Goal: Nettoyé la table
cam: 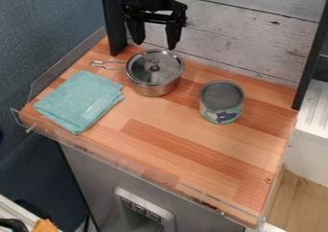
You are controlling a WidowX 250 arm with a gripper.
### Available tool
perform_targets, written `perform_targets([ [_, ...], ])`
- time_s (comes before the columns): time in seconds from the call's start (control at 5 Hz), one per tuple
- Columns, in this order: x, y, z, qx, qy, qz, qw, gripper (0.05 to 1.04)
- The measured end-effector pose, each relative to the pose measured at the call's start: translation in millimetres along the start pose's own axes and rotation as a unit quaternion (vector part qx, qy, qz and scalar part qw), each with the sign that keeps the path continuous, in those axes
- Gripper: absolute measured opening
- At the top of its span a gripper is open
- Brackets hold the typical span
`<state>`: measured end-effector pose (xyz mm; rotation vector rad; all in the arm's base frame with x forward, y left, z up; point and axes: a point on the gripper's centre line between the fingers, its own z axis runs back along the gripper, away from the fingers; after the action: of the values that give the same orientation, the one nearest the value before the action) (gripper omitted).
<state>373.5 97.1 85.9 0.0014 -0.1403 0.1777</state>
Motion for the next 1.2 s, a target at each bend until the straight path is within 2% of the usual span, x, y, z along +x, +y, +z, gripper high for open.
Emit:
perform_targets([
  [0.2,-6.0,-0.8,-14.3,-0.002,0.020,-0.002,0.9998,1.000],
  [0.4,-27.2,18.2,-24.8,0.004,0.029,-0.006,0.9996,1.001],
  [0.6,-42.1,53.7,-19.0,0.013,0.020,0.007,0.9997,1.000],
  [0.8,-58.6,77.3,-25.5,0.003,0.027,0.006,0.9996,1.001],
  [1.0,-67.7,105.1,-33.3,0.025,0.028,-0.004,0.9993,1.000],
  [1.2,-79.2,112.5,-44.8,0.032,0.041,-0.025,0.9983,1.000],
])
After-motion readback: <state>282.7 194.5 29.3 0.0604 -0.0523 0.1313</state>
